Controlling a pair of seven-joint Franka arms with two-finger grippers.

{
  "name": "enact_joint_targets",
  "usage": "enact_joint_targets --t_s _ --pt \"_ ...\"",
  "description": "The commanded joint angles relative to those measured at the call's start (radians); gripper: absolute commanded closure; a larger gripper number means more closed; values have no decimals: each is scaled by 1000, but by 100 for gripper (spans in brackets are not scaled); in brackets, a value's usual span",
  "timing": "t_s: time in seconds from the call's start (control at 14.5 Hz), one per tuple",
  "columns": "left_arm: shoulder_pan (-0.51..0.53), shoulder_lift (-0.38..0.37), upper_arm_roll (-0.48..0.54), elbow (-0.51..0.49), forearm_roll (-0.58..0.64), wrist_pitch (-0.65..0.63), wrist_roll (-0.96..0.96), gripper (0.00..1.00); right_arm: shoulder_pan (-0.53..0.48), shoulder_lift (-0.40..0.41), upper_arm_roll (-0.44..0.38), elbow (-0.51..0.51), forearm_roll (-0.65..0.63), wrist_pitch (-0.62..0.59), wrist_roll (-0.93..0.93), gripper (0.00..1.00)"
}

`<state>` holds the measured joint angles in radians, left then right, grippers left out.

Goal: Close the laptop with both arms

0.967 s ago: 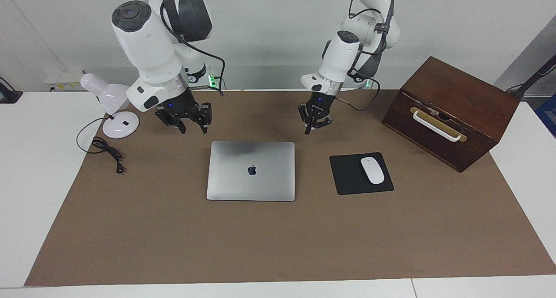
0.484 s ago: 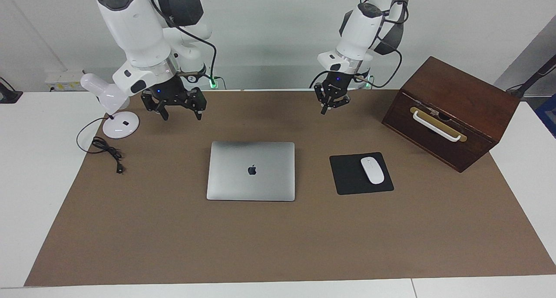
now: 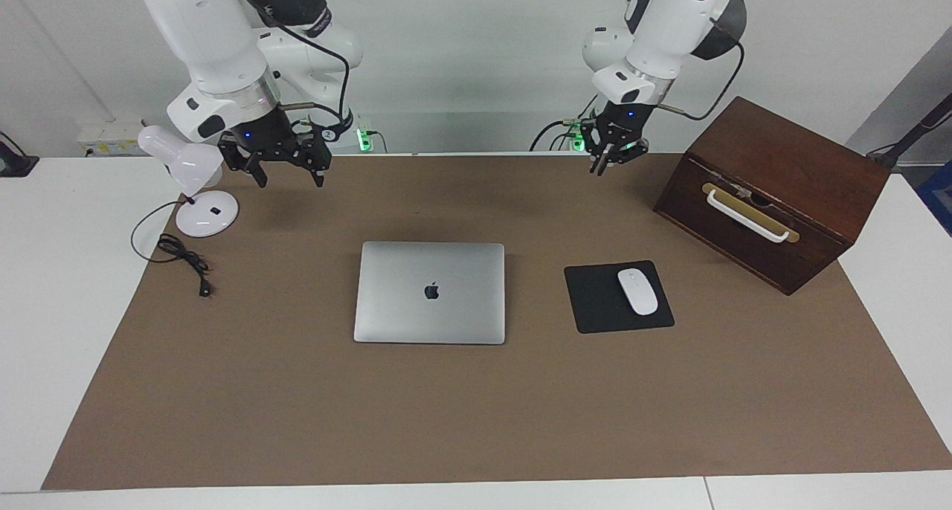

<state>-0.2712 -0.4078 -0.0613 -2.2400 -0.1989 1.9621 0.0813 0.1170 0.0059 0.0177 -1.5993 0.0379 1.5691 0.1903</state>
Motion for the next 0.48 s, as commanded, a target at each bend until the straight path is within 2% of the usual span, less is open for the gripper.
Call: enact_joint_targets --t_s 0.0,0.41 --pt "76 21 -11 65 38 -71 -34 0 -20 -27 10 -41 -17 11 -8 0" --pt "285 12 -9 105 41 -92 -52 0 -45 -37 10 -68 -6 15 -20 0"
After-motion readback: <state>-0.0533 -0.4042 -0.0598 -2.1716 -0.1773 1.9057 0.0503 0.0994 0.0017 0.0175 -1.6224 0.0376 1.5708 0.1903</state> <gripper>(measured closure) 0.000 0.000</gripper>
